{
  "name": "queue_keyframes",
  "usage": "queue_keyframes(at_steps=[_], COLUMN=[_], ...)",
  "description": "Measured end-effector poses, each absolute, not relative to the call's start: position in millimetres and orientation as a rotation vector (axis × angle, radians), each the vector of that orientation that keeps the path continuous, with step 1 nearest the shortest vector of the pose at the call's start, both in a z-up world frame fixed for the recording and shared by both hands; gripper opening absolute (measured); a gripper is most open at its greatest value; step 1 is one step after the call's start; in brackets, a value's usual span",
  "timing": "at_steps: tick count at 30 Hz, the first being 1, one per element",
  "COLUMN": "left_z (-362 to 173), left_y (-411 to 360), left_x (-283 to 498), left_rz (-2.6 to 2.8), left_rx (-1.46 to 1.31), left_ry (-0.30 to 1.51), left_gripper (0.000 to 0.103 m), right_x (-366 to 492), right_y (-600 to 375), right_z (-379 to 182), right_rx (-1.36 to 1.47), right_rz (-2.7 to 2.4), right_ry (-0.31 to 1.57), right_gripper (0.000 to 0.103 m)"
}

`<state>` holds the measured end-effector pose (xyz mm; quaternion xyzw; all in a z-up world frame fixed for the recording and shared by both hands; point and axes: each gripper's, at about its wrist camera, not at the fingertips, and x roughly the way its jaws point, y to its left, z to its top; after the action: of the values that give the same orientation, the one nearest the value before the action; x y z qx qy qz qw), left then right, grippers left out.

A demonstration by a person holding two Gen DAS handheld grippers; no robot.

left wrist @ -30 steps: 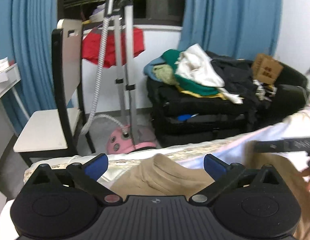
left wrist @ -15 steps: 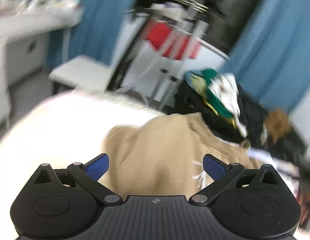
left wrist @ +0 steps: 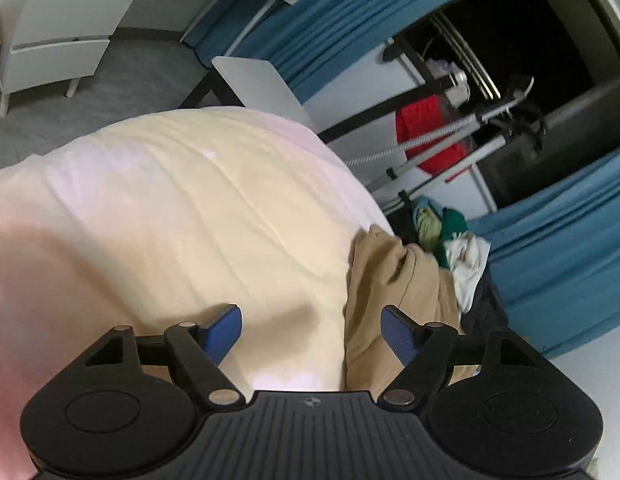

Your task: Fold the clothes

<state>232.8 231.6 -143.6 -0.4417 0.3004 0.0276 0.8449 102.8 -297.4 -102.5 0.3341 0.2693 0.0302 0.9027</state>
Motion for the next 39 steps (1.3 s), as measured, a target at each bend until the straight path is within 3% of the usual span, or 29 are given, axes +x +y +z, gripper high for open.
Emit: queue_keyframes(at_steps=[5,17,19,21,22,27,34,35,39], left_z=[-155,-148,-147,-144,-140,-101,-61,-63,-85], left_y=[218,146,135,129,129,147,118,117,136], left_x=[258,341,350,355,355,350,365,363,338], left_rz=[0.09,0.072,0.074,0.097,0.117,0.188,0.261,0.263,0.243], left_rx=[-0.919,-0.642,-0.599,-0.572,-0.564,-0.502,-0.17,-0.182,-0.322], left_ry=[0.603,0.604,0.626,0.646,0.648,0.62,0.663,0.662,0.642], left_gripper=[0.054,0.039,0.015,0.003,0.002,0.001,0.003,0.005,0.027], right_x=[107,140,144,145,145,138,137,137,137], right_y=[-291,-284,-285,-287,-287,-290,-286,-288,-289], right_z=[-119,-157,-163,-167,-168,-167,-161,-163,-163], right_rx=[0.675,0.661,0.684,0.698,0.704,0.763,0.739,0.744,0.746], right_rz=[0.107,0.204,0.212,0.216,0.216,0.21,0.217,0.207,0.201], right_ry=[0.557,0.573,0.587,0.594,0.596,0.594,0.575,0.578,0.579], right_gripper=[0.024,0.025,0.025,0.025,0.025,0.025,0.025,0.025,0.025])
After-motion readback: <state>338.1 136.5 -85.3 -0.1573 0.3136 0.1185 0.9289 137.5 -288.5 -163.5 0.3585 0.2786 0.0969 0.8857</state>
